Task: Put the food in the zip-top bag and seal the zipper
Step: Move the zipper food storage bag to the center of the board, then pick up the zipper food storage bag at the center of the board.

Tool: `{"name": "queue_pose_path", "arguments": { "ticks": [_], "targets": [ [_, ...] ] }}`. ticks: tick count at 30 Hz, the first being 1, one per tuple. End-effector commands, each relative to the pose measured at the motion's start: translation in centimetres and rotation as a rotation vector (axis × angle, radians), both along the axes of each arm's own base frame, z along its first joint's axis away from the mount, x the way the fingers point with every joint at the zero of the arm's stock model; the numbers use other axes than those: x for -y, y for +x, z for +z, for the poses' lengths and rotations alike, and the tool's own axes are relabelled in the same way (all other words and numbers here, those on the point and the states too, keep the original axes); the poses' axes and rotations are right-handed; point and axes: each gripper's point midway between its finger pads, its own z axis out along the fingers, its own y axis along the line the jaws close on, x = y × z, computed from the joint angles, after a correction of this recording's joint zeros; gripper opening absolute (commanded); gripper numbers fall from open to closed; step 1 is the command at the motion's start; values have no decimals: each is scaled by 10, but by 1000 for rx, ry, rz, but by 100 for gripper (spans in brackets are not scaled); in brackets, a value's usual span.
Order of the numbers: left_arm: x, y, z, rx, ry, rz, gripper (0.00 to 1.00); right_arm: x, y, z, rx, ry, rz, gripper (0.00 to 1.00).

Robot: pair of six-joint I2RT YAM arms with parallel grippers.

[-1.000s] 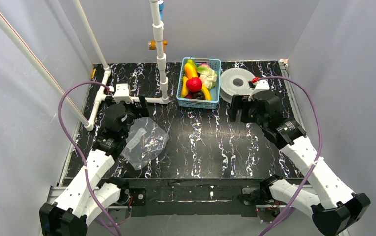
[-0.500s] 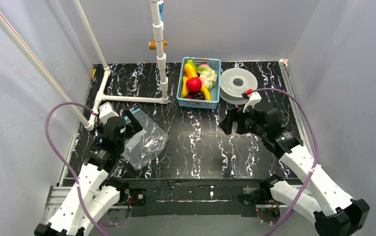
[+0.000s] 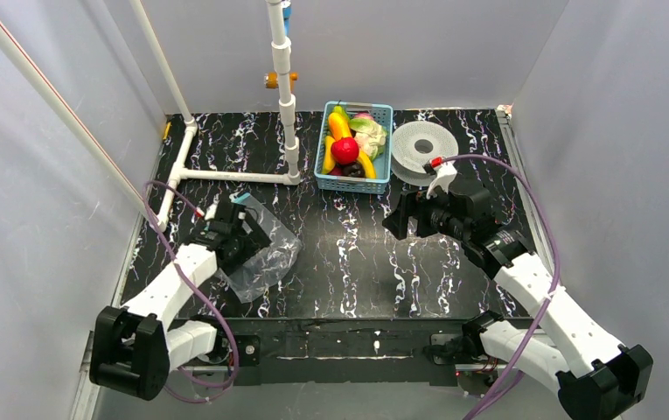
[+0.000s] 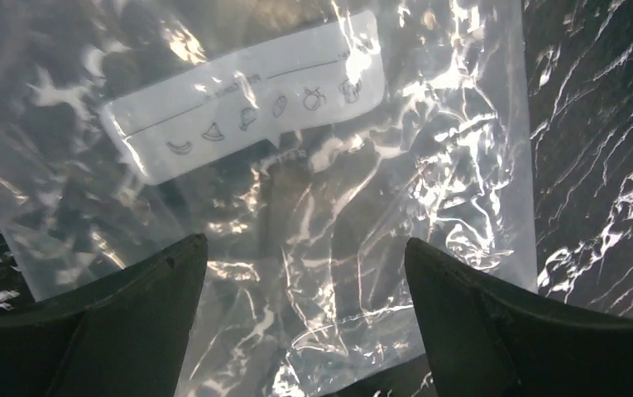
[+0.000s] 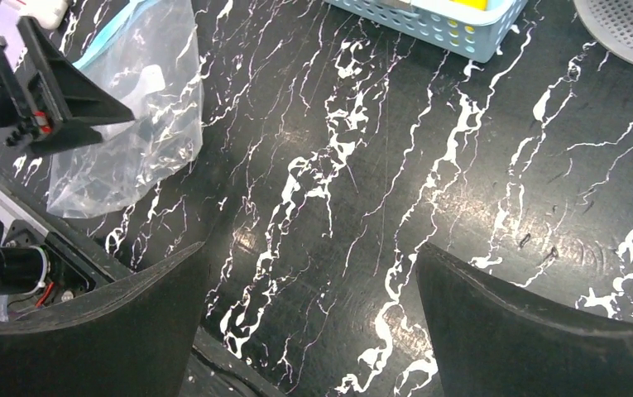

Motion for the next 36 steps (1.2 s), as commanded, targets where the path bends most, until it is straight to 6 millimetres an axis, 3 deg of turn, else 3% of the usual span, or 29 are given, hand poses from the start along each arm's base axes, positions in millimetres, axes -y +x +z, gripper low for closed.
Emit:
{"name": "queue_pose_path", "arguments": {
  "ticks": [1, 8, 10, 13, 17, 23, 27, 31, 34, 36],
  "targets": [
    [66, -13, 2, 54, -192, -33, 90, -10, -1, 4, 30, 43, 50, 100],
    [174, -20, 7, 75, -281, -214, 93, -15, -1, -25, -106, 4, 47, 100],
    [206, -20, 29, 105, -297, -317, 93, -16, -4, -33, -141, -4, 54, 100],
    [224, -18, 71, 213, -244, -434, 93, -8, -6, -47, -189, -29, -2, 100],
    [191, -20, 103, 322, -142, -483, 94, -12, -14, -56, -218, -17, -4, 100],
    [107, -36, 119, 335, 155, -552, 98, -58, -31, -74, -348, 109, 35, 100],
    [67, -37, 133, 309, 294, -555, 98, -89, -34, -92, -403, 67, -23, 100],
    [40, -31, 138, 264, 325, -493, 98, -85, -23, -116, -459, -76, -231, 100],
    [36, -20, 134, 248, 281, -488, 98, -89, -18, -129, -456, -83, -257, 87],
    [36, -12, 133, 248, 279, -482, 98, -102, -13, -130, -406, -84, -167, 68]
  ]
}}
